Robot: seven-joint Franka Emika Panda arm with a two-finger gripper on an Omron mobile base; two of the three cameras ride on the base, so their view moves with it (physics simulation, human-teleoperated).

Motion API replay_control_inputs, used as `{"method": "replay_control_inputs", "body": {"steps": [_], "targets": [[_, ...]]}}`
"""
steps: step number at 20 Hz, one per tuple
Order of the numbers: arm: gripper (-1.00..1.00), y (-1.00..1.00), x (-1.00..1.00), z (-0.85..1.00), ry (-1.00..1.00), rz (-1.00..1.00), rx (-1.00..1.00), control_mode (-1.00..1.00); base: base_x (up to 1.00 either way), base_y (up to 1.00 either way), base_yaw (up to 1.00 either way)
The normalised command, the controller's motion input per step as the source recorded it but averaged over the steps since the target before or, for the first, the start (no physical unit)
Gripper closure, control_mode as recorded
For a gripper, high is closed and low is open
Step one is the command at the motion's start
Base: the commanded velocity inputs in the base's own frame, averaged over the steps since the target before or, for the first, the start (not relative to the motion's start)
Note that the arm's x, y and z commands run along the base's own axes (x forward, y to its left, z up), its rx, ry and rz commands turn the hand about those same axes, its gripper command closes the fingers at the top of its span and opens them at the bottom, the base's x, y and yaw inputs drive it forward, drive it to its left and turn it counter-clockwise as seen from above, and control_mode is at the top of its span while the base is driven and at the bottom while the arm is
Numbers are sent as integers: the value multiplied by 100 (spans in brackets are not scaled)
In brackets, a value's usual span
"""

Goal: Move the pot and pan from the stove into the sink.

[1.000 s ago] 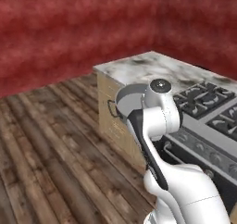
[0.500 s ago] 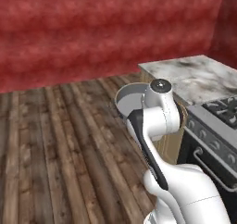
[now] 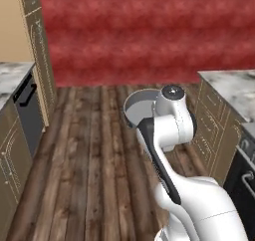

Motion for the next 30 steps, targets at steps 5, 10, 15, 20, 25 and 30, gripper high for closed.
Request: {"method": "replay_control_inputs", "body": {"steps": [5,10,15,20,25,30], "targets": [[100,0,0,0,0,0,0,100,-18,-6,48],[100,0,0,0,0,0,0,100,-16,-4,49],[100,0,0,0,0,0,0,100,-15,-4,49],[100,0,0,0,0,0,0,100,-14,-2,49],[100,0,0,0,0,0,0,100,-13,-2,49],[100,0,0,0,0,0,0,100,-13,-2,49]]}}
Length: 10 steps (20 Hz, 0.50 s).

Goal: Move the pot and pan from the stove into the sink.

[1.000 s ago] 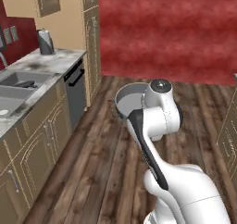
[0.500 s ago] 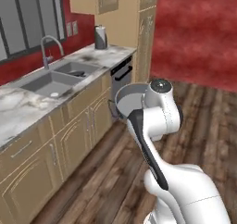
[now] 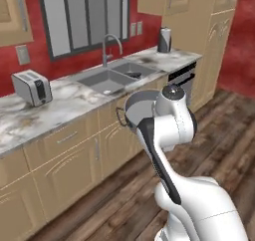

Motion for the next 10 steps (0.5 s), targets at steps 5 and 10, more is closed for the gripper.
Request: {"method": "replay_control_inputs", "body": {"steps": [5,10], "targets": [[100,0,0,0,0,0,0,100,-12,-6,48],[100,0,0,0,0,0,0,100,-6,-7,47]]}}
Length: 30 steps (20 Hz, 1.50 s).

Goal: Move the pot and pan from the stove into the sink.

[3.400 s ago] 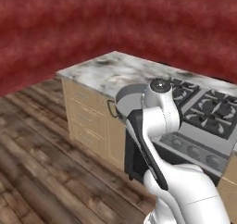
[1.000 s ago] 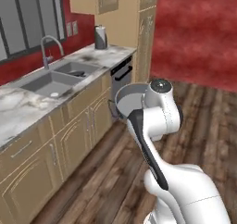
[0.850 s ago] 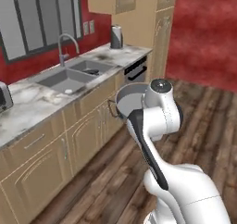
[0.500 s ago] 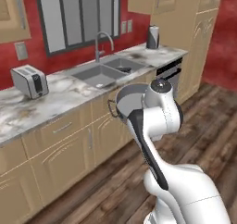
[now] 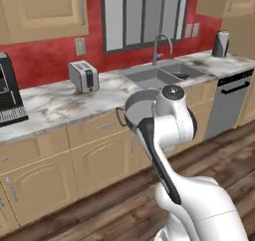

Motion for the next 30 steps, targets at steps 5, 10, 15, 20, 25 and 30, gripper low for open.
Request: {"method": "replay_control_inputs", "body": {"steps": [5,10,15,20,25,30], "targets": [[100,0,0,0,0,0,0,100,-5,-10,47],[100,0,0,0,0,0,0,100,-9,-12,46],[100,0,0,0,0,0,0,100,-15,-15,45],[100,0,0,0,0,0,0,100,-8,-5,12],[100,0,0,0,0,0,0,100,0,-4,0],[100,0,0,0,0,0,0,100,1,-48,0]]}}
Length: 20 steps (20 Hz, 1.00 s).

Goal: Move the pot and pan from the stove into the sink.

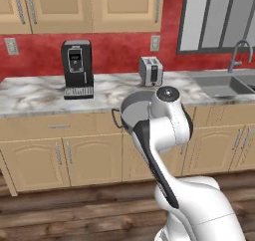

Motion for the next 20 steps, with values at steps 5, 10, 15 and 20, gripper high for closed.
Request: {"method": "replay_control_inputs", "body": {"steps": [5,10,15,20], "targets": [[100,0,0,0,0,0,0,100,7,-71,1],[100,0,0,0,0,0,0,100,11,-74,2],[100,0,0,0,0,0,0,100,12,-73,3],[100,0,0,0,0,0,0,100,10,-70,3]]}}
